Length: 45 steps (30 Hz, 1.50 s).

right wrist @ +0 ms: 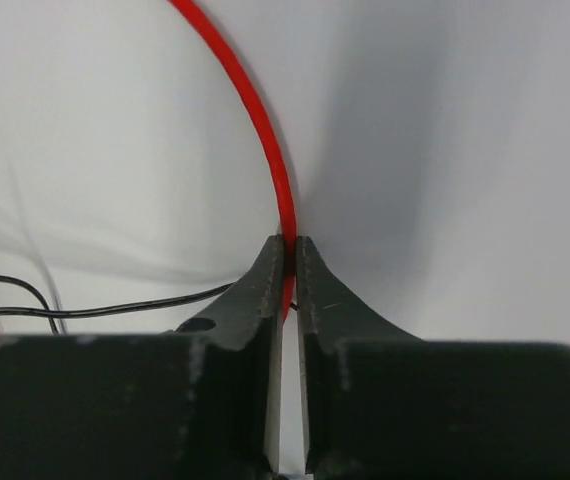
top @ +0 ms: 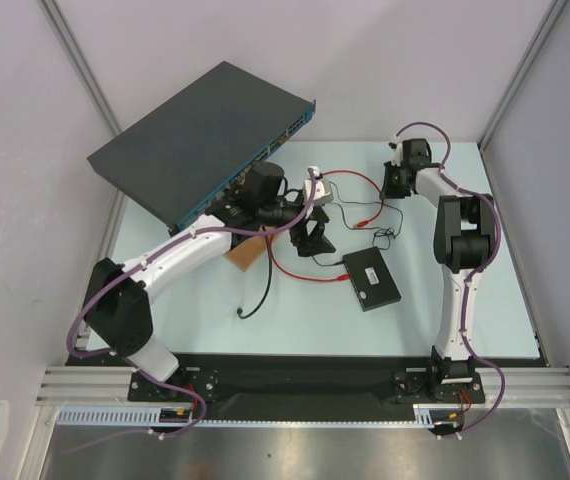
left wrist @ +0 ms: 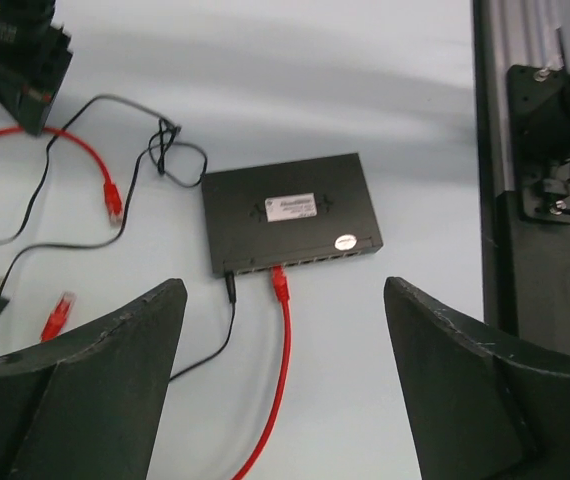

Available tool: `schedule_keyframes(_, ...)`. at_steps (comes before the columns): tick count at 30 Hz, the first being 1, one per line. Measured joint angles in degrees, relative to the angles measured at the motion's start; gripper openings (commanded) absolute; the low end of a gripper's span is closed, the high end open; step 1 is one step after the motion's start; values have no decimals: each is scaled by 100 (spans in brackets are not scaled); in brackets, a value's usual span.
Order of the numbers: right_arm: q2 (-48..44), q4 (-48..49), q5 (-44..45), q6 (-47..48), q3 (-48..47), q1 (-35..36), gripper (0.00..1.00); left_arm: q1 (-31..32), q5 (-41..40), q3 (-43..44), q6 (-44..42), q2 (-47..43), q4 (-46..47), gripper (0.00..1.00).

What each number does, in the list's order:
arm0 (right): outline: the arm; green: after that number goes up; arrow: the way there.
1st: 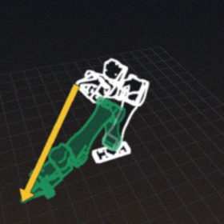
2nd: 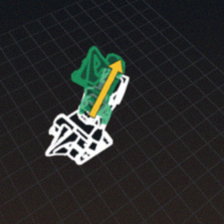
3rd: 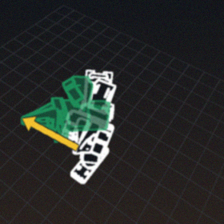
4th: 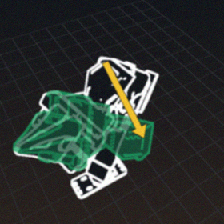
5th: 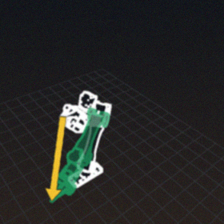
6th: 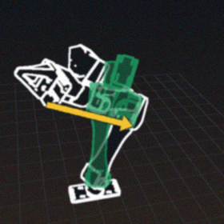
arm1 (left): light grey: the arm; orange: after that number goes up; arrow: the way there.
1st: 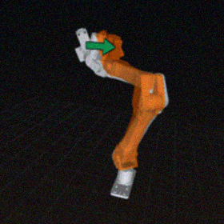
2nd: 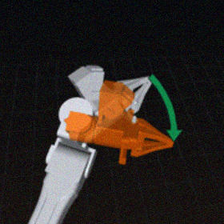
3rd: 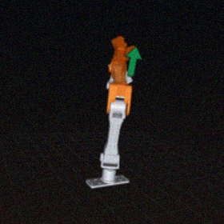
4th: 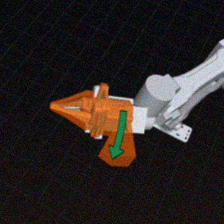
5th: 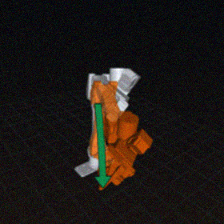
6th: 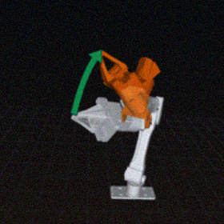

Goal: Insert the plug into the switch port

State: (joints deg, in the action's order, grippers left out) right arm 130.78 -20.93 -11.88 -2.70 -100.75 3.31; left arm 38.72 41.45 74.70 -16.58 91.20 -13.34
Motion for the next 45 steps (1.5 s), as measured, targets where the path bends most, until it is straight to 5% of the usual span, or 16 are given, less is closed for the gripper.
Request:
schedule_keyframes(1, 4, 0, 0, 4, 0, 0, 0, 2, 120, 33, 15, 24, 87, 87)
schedule_keyframes(11, -26, -136, -605, -55, 0, -254, 0, 409, 1150, 739, 662, 813, 953, 89)
schedule_keyframes(24, -1331, 258, -2529, -1167, 13, -1478, 0, 516, 0, 581, 850, 468, 1604, 90)
schedule_keyframes(33, -2468, 1604, -4157, -3012, 1373, -1786, 0, 481, -472, 262, 85, -597, 1928, 88)
schedule_keyframes(40, -2935, 4146, -5193, -5613, 2887, -1812, 0, 501, -837, 63, -223, -693, 2297, 84)
schedule_keyframes(45, -3082, 4592, -5790, -5960, 3091, -1908, 0, 479, -1093, 66, -304, -667, 2688, 83)
